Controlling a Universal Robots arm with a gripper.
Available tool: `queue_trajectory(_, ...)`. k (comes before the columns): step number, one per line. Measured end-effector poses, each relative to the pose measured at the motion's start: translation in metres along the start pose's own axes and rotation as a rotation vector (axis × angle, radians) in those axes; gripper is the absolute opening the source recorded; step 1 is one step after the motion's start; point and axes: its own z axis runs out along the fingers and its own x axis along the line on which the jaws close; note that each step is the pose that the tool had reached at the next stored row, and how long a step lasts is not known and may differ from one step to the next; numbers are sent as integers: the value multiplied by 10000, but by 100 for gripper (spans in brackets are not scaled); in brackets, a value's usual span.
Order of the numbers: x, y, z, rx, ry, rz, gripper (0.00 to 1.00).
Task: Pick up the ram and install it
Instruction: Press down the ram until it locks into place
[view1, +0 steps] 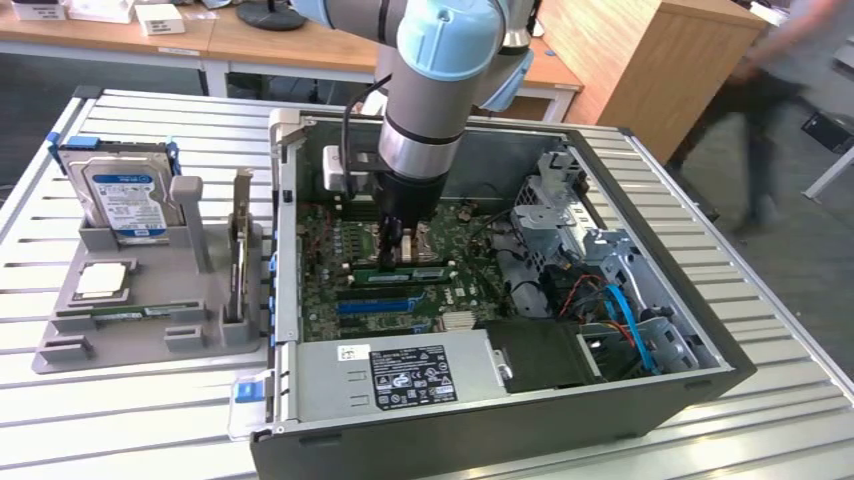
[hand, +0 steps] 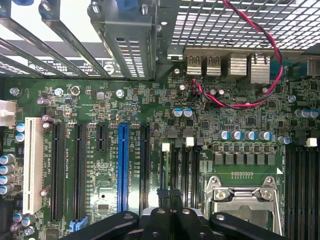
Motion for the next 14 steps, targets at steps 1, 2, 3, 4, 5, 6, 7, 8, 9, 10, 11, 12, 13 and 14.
queue_trajectory(1, 0, 0, 0, 0, -1, 0, 11)
queue_trajectory(2, 0, 0, 0, 1, -1, 0, 11)
queue_trajectory(3, 0, 0, 0, 1, -1, 0, 11)
queue_trajectory(4, 0, 0, 0, 1, -1, -1, 11)
queue_trajectory(5, 0, 0, 0, 1, -2, 0, 11)
queue_trajectory(6, -1, 0, -4, 3, -5, 0, 11)
queue_trajectory(7, -2, -1, -12, 12, -16, -1, 11)
queue_trajectory(8, -3, 0, -29, 8, -13, -1, 11)
queue_trajectory(9, -2, 1, -53, 2, -3, 0, 11)
queue_trajectory(10, -3, 2, -74, 2, -2, 0, 11)
queue_trajectory(11, -3, 2, -96, 2, -2, 0, 11)
queue_trajectory(12, -4, 3, -117, 2, -3, -1, 11)
queue_trajectory(13, -5, 4, -141, 1, -2, 0, 11)
queue_trajectory(14, -5, 4, -162, 2, -2, 0, 11)
